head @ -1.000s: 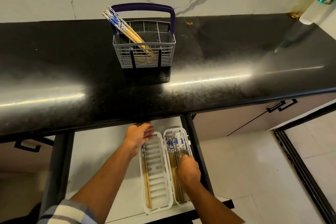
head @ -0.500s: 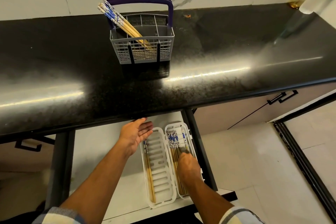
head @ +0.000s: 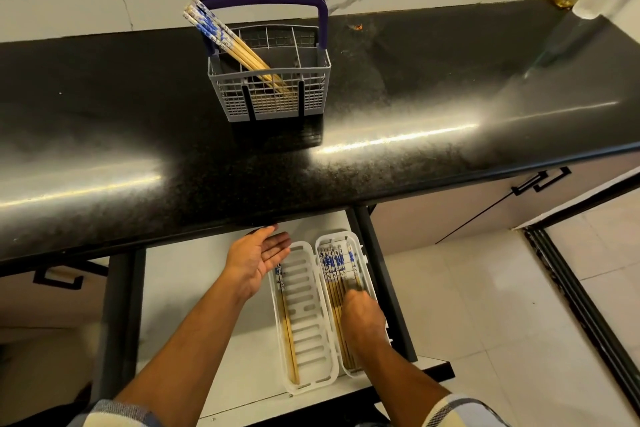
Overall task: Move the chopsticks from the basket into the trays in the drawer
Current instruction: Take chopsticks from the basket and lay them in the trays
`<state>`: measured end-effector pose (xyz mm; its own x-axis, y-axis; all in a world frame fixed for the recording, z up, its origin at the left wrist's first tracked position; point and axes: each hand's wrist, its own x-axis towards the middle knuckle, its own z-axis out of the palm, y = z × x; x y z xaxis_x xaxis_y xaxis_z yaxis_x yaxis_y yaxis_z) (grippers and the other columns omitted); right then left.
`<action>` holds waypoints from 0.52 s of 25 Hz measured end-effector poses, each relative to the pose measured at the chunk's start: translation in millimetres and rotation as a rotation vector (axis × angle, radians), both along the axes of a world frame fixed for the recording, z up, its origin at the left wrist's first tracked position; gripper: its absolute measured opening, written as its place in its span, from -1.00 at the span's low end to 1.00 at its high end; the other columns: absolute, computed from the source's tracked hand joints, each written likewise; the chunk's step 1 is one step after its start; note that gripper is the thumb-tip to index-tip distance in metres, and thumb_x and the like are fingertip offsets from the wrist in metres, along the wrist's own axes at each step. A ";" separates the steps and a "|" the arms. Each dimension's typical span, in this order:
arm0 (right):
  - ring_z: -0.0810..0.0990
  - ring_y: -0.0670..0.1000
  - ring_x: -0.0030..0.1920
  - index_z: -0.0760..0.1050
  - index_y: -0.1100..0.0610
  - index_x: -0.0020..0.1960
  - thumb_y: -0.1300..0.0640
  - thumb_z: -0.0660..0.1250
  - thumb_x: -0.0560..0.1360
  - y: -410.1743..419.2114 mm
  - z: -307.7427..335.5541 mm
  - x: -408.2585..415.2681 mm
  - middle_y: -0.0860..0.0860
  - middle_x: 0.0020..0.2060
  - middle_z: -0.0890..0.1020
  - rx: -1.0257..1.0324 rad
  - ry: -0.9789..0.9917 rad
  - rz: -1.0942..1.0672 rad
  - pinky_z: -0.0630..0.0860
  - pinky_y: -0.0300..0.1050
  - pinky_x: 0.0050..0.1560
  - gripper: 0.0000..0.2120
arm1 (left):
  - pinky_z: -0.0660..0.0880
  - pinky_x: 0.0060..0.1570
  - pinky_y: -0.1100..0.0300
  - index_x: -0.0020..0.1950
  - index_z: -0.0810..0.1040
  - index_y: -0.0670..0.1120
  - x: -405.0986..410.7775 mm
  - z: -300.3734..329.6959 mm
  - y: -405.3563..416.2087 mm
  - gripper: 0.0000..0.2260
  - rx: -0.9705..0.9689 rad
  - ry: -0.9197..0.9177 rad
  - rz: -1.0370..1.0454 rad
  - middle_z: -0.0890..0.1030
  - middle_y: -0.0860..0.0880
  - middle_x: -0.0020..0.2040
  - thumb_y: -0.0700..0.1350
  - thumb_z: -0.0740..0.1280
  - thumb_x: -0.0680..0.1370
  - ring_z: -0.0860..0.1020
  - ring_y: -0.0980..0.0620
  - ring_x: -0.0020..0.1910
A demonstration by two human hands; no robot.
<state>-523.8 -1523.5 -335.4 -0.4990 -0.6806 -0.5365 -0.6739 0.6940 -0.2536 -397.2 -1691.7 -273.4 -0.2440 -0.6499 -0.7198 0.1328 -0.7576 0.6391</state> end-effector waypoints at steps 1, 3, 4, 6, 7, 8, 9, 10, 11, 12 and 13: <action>0.66 -0.02 -0.10 0.55 0.15 0.13 0.14 0.26 0.63 0.6 -0.6 -0.2 0.05 -0.04 0.67 -0.006 -0.002 -0.002 0.62 -0.19 -0.04 -0.85 | 0.57 0.10 -0.05 0.24 0.53 -0.24 0.3 0.2 0.5 -0.78 0.001 -0.001 0.004 0.67 -0.27 0.07 -0.18 0.26 0.64 0.66 -0.17 0.05; 0.60 -0.06 -0.16 0.52 0.15 0.17 0.14 0.24 0.64 2.1 -2.3 0.6 0.04 -0.03 0.66 -0.016 0.003 0.000 0.59 -0.23 -0.08 -0.84 | 0.56 0.13 -0.06 0.24 0.53 -0.24 1.6 0.3 1.7 -0.78 0.002 -0.003 0.012 0.66 -0.28 0.08 -0.18 0.26 0.64 0.66 -0.18 0.06; 0.56 -0.07 -0.18 0.51 0.14 0.18 0.15 0.24 0.64 2.2 -2.7 1.0 0.04 -0.03 0.66 -0.020 0.005 -0.001 0.58 -0.24 -0.09 -0.83 | 0.56 0.14 -0.06 0.24 0.53 -0.24 2.4 -0.1 2.7 -0.78 0.005 -0.002 0.015 0.67 -0.28 0.08 -0.19 0.26 0.64 0.66 -0.19 0.06; 0.54 -0.07 -0.20 0.50 0.15 0.20 0.15 0.23 0.64 1.7 -2.9 1.0 0.04 -0.02 0.66 -0.021 -0.001 0.000 0.58 -0.23 -0.07 -0.82 | 0.57 0.13 -0.06 0.24 0.54 -0.24 4.3 -0.9 4.7 -0.78 0.015 0.000 0.021 0.67 -0.28 0.08 -0.19 0.27 0.63 0.66 -0.19 0.07; 0.55 -0.06 -0.19 0.51 0.15 0.19 0.16 0.24 0.64 1.0 -2.6 1.1 0.05 -0.03 0.66 -0.019 -0.007 0.005 0.59 -0.22 -0.06 -0.83 | 0.57 0.12 -0.06 0.23 0.54 -0.24 5.2 -1.4 5.3 -0.78 0.019 -0.003 0.023 0.67 -0.28 0.08 -0.19 0.27 0.63 0.66 -0.20 0.07; 0.58 -0.04 -0.18 0.52 0.16 0.18 0.17 0.23 0.63 0.2 -1.5 1.6 0.06 -0.02 0.67 -0.015 -0.011 0.016 0.59 -0.21 -0.04 -0.83 | 0.57 0.12 -0.06 0.23 0.54 -0.24 6.1 -2.1 5.5 -0.78 0.023 -0.008 0.025 0.67 -0.28 0.09 -0.19 0.27 0.63 0.66 -0.20 0.08; 0.60 -0.02 -0.16 0.52 0.17 0.18 0.18 0.23 0.64 -0.4 -0.7 1.4 0.07 -0.02 0.67 -0.013 -0.011 0.024 0.59 -0.20 -0.04 -0.83 | 0.57 0.11 -0.06 0.22 0.54 -0.24 6.7 -2.4 6.1 -0.79 0.029 -0.011 0.028 0.67 -0.29 0.09 -0.19 0.27 0.63 0.66 -0.21 0.08; 0.60 -0.02 -0.16 0.52 0.17 0.18 0.18 0.22 0.64 -0.6 -0.4 1.0 0.07 -0.01 0.67 -0.017 -0.012 0.022 0.58 -0.21 -0.05 -0.83 | 0.57 0.11 -0.06 0.22 0.54 -0.24 7.2 -2.2 6.5 -0.79 0.034 -0.012 0.030 0.67 -0.29 0.09 -0.19 0.27 0.63 0.66 -0.21 0.08; 0.58 -0.03 -0.17 0.51 0.17 0.19 0.17 0.21 0.65 -1.0 -0.9 0.0 0.07 -0.01 0.66 -0.024 -0.009 0.020 0.57 -0.22 -0.06 -0.82 | 0.57 0.10 -0.06 0.21 0.55 -0.25 7.5 -2.3 6.9 -0.80 0.037 -0.012 0.031 0.67 -0.29 0.09 -0.19 0.27 0.63 0.66 -0.21 0.07; 0.56 -0.04 -0.17 0.51 0.17 0.20 0.16 0.21 0.65 -1.6 -1.2 -1.2 0.07 0.00 0.66 -0.028 -0.001 0.017 0.56 -0.22 -0.06 -0.81 | 0.57 0.10 -0.06 0.21 0.55 -0.25 7.8 -2.3 7.1 -0.80 0.037 -0.015 0.032 0.67 -0.29 0.08 -0.19 0.27 0.63 0.66 -0.21 0.07; 0.58 -0.03 -0.15 0.51 0.17 0.20 0.15 0.21 0.65 -2.5 -0.9 -2.8 0.07 0.01 0.65 -0.025 0.005 0.012 0.56 -0.21 -0.05 -0.81 | 0.58 0.11 -0.06 0.21 0.55 -0.24 8.1 -2.5 7.4 -0.79 0.037 -0.020 0.032 0.67 -0.29 0.08 -0.19 0.27 0.63 0.66 -0.21 0.07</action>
